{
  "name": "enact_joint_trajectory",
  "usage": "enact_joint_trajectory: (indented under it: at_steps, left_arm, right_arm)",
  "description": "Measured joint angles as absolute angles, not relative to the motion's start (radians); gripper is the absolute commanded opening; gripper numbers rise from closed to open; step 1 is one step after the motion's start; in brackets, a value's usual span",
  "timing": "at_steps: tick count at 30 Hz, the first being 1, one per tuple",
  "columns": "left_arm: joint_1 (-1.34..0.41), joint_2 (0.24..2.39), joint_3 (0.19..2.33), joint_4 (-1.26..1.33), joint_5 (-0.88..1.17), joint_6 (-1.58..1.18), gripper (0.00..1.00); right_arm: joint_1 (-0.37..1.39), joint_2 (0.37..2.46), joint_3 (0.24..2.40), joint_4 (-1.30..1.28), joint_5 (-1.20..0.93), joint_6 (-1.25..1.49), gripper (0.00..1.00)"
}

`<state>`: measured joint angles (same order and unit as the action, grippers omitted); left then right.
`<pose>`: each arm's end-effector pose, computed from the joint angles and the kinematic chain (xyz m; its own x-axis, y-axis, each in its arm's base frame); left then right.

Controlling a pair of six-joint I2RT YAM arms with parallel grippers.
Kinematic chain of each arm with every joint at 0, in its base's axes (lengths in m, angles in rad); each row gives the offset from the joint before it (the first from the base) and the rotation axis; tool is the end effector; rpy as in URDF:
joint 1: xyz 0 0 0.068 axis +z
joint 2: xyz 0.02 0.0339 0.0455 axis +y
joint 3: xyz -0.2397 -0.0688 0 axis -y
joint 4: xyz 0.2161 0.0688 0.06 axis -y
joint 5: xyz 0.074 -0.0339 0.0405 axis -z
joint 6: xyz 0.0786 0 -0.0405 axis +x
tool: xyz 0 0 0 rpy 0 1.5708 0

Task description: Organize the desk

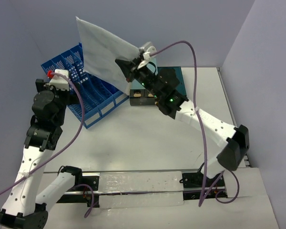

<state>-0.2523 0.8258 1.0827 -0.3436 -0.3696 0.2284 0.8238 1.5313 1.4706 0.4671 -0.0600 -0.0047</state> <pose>0.1988 -0.0219 0.3899 -0.1079 0.2458 -0.9633 -0.0937 0.9621 0.2560 0.2479 0.2746 0.4601 0.2722 0.2870 -0.9184 -0.7686 0.6392 -0.0280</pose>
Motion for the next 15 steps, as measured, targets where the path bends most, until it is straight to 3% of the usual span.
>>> enact_joint_trajectory:
  at_steps: [6, 15]
  left_arm:
    - [-0.252, 0.797, 0.84, -0.213, -0.588, 0.341, 0.99]
    - [-0.247, 0.787, 0.552, -0.221, -0.63, 0.419, 0.99]
  right_arm:
    - [0.822, 1.762, 1.713, 0.492, 0.004, -0.03, 0.0]
    - [0.821, 1.965, 1.935, 0.488, 0.128, 0.012, 0.0]
